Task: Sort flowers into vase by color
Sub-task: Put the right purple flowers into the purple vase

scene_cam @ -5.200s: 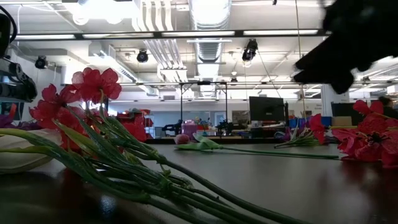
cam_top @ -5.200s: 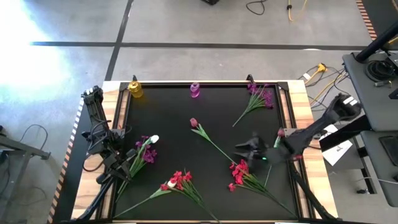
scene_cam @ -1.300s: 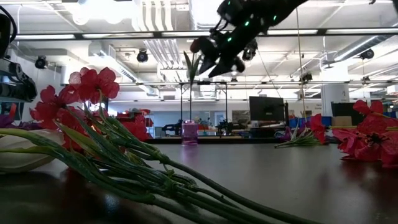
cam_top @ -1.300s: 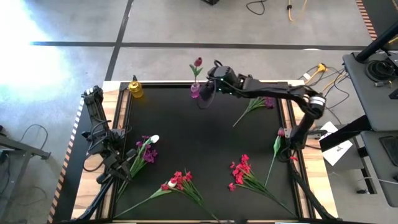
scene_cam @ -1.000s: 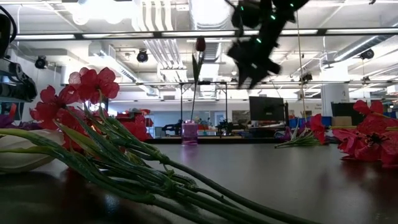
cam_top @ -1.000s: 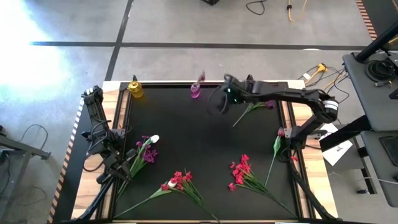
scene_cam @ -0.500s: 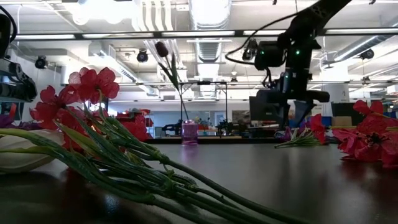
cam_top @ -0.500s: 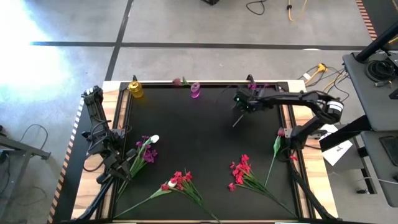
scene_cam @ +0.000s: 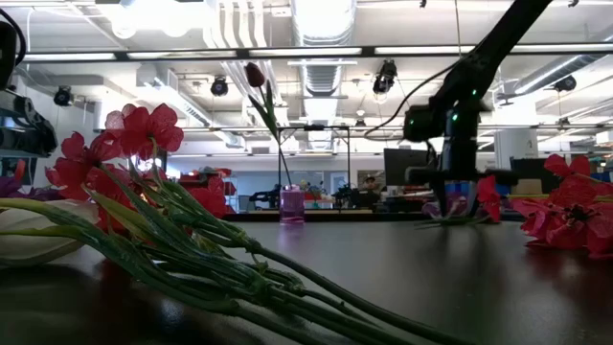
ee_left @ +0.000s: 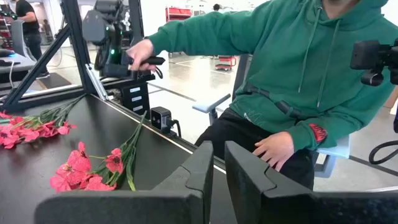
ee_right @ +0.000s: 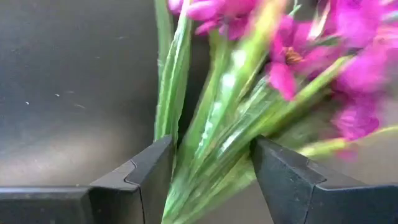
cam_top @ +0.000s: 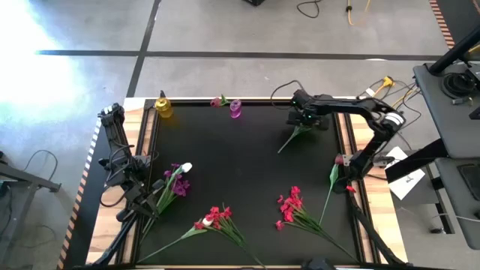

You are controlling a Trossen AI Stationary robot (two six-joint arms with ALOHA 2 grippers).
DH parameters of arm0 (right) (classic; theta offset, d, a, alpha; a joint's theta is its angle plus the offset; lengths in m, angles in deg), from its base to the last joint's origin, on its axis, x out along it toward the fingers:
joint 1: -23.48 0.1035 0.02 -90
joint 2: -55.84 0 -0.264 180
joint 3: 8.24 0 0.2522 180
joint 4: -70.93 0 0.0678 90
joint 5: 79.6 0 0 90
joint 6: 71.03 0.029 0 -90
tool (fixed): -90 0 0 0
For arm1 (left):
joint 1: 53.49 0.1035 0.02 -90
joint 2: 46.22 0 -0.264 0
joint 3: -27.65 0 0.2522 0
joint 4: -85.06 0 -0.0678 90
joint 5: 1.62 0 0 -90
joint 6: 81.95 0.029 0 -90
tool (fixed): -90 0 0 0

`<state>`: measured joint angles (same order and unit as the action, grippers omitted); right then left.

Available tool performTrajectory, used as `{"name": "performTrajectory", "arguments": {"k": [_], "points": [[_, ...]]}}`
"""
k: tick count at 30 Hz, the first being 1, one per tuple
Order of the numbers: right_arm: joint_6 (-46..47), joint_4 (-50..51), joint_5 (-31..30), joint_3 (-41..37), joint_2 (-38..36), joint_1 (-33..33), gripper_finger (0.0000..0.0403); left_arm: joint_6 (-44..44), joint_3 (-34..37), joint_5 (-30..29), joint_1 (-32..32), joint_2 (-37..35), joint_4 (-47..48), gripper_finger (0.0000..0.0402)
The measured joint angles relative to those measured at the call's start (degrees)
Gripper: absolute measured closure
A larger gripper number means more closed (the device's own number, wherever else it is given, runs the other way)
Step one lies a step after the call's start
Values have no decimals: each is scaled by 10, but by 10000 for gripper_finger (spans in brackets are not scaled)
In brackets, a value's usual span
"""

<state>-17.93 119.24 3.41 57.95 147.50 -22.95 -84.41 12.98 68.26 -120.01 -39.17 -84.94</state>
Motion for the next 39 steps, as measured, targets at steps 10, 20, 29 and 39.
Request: {"name": "performTrajectory", "arguments": {"k": [10, 20, 29, 39], "points": [[-39, -24, -31, 50, 85, 14, 293, 0, 0, 0, 0, 0, 0, 374], [-139, -168, -63, 108, -2, 82, 387, 0, 0, 0, 0, 0, 0, 374], [-406, -710, -33, 101, -27, 140, 389, 0, 0, 0, 0, 0, 0, 374], [-516, -923, -21, 125, 100, 156, 390, 0, 0, 0, 0, 0, 0, 374]]}}
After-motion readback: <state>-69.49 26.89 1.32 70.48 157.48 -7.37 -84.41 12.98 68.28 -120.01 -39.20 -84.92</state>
